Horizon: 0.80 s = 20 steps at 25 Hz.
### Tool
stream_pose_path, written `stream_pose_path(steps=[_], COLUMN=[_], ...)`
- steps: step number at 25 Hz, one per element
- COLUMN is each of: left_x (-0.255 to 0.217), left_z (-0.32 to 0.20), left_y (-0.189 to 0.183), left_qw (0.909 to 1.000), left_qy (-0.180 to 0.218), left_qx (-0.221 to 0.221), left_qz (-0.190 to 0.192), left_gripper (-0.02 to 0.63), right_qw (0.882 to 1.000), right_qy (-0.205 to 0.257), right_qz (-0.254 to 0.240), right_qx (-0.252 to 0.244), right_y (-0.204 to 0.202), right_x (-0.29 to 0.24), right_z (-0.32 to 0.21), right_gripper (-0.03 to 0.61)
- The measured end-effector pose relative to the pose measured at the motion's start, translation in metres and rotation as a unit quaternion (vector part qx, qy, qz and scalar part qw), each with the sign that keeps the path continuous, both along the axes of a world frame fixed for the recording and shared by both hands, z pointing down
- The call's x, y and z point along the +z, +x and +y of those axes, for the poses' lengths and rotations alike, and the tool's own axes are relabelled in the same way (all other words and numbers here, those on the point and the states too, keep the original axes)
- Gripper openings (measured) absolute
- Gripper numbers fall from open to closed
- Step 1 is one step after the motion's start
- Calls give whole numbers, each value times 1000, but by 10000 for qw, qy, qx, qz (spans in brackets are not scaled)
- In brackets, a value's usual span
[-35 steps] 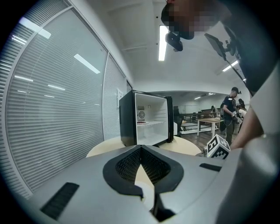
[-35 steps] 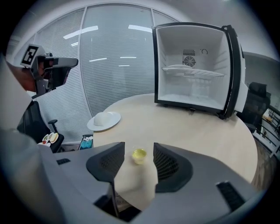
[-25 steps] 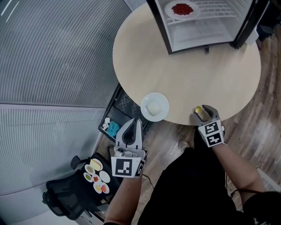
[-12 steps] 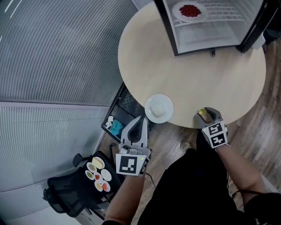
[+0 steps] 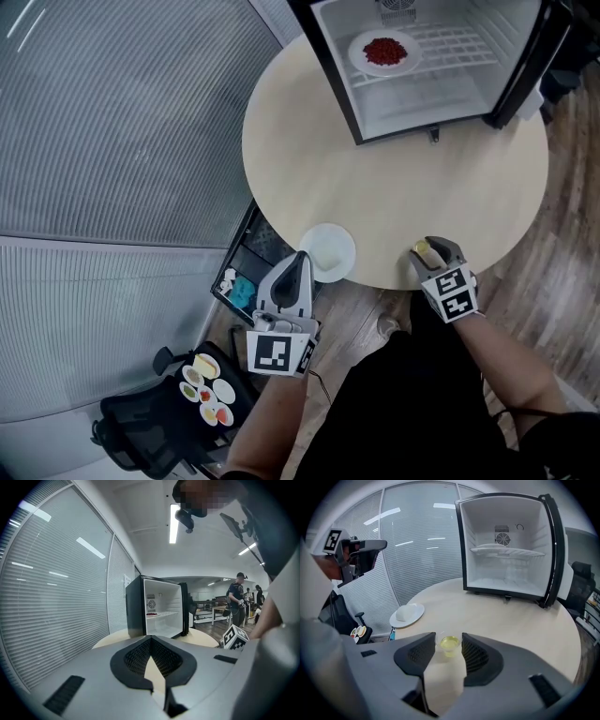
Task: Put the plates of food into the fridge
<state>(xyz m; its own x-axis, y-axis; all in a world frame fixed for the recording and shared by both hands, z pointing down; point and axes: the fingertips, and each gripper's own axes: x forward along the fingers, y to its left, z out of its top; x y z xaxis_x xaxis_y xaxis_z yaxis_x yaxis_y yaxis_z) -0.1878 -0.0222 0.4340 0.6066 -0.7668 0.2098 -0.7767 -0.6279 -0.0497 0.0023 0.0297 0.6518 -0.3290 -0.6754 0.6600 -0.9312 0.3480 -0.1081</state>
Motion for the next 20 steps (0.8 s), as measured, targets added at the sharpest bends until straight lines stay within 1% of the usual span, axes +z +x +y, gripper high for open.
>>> stream_pose_path(steps=[3,8,14,20], left_x=[-8,-21,-32,-50], left_z=[-5,-14,-26,-50], left_y=[10,27,51,74], left_qw=[10000,9997,9994,9986], left_qy=[57,119,172,359], left_qx=[48,77,159,195], left_qz=[64,182,272,332], left_gripper=[6,6,6,6], right_qw=[10000,9997,9995,9989], right_qy=[58,202,297,471], right_qz=[-13,42,-55,-33], right_qx=[3,-142,-11,-27], right_y=[6,14,37,58], right_x=[-12,-35,-60,-88], right_z=[-6,-16,-37,-60], right_gripper=[185,184,184,184])
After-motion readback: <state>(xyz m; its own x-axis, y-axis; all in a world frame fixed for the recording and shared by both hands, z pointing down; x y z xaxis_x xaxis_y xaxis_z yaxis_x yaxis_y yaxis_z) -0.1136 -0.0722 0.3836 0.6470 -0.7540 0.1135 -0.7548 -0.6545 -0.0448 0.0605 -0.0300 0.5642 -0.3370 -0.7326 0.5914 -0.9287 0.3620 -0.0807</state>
